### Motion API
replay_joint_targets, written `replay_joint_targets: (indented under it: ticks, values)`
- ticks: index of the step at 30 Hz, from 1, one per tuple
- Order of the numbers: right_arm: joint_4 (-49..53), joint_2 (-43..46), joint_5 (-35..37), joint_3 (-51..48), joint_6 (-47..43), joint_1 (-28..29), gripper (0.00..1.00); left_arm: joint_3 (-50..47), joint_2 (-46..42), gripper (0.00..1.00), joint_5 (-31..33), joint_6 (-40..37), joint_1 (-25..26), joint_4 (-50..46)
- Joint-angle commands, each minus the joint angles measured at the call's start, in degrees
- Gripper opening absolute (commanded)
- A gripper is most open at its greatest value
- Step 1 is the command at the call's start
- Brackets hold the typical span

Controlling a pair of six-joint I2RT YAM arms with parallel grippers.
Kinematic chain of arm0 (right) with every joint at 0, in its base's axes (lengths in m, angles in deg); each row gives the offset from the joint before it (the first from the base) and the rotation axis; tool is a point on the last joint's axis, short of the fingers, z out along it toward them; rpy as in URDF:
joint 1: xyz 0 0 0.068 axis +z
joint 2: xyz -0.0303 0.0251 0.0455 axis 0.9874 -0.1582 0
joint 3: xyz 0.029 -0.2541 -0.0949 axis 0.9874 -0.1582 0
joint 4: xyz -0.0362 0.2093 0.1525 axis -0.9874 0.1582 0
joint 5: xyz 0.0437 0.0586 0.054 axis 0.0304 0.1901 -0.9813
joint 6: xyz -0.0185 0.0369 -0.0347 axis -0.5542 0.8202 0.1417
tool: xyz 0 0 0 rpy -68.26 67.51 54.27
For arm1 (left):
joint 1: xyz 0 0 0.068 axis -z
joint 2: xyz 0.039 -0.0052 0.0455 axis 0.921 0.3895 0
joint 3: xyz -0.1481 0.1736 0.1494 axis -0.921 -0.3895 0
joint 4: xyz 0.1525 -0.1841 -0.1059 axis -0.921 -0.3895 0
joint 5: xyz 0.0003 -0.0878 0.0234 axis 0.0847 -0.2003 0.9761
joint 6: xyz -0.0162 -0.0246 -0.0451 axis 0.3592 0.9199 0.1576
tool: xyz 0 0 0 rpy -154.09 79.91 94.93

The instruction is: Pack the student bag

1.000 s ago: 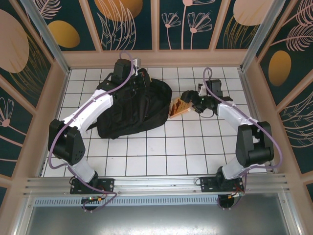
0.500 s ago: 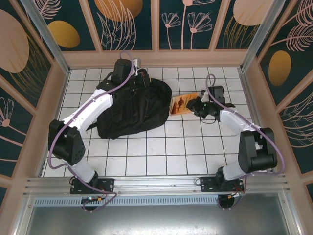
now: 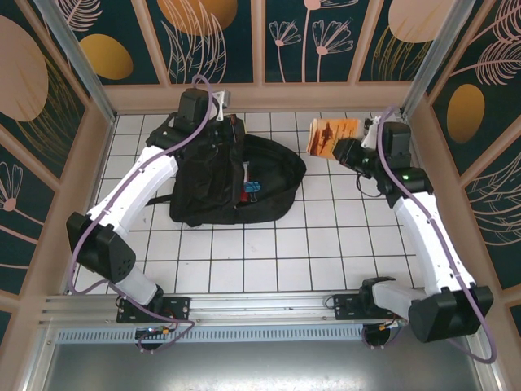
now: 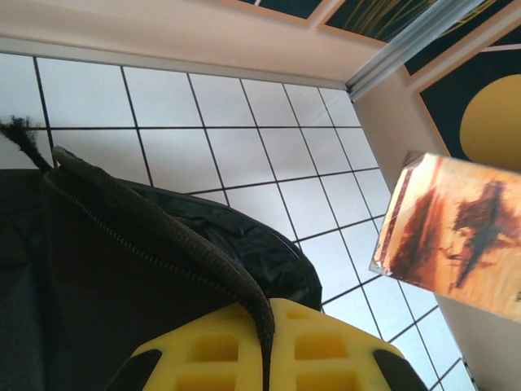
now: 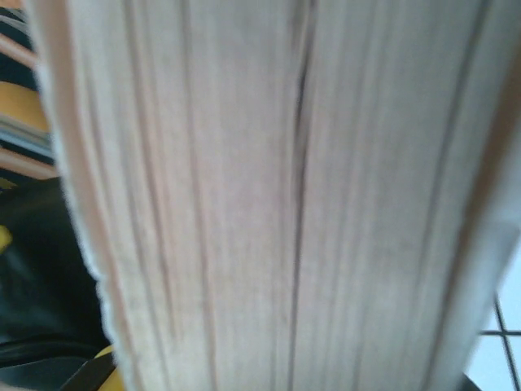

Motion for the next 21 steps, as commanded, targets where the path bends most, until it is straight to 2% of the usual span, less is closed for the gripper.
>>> replay_joint_targets:
  ticks: [1, 4, 11, 15, 18, 21]
  values:
    - [-1.41, 1.85, -8.33, 0.06, 1.58, 1.67, 0.0, 4.59, -3.34, 0.0, -3.44, -1.48, 0.48, -0.32]
    - [-6.24, 3.42, -12.62, -4.68, 7.04, 3.68, 0.0, 4.5, -4.51, 0.0, -3.09, -1.54, 0.44, -0.66]
    - [-21.49, 3.42, -14.59, -16.06, 21.88, 11.82, 0.0, 6.88, -3.81, 0.0, -5.67, -0.18, 0.48, -1.05]
    - [-23.38, -0.23, -11.32, -15.66, 26.79, 15.65, 0.0, 7.91, -3.46, 0.0, -6.22, 0.28, 0.48, -1.14]
    - [-24.33, -5.77, -12.99, -13.13, 30.78, 17.15, 0.0, 7.44, -3.64, 0.0, -6.66, 0.9, 0.44, -0.33]
    - [-24.09, -10.53, -11.6, -9.73, 33.23, 19.44, 0.0, 7.14, -3.89, 0.0, -6.93, 1.18, 0.49, -0.01]
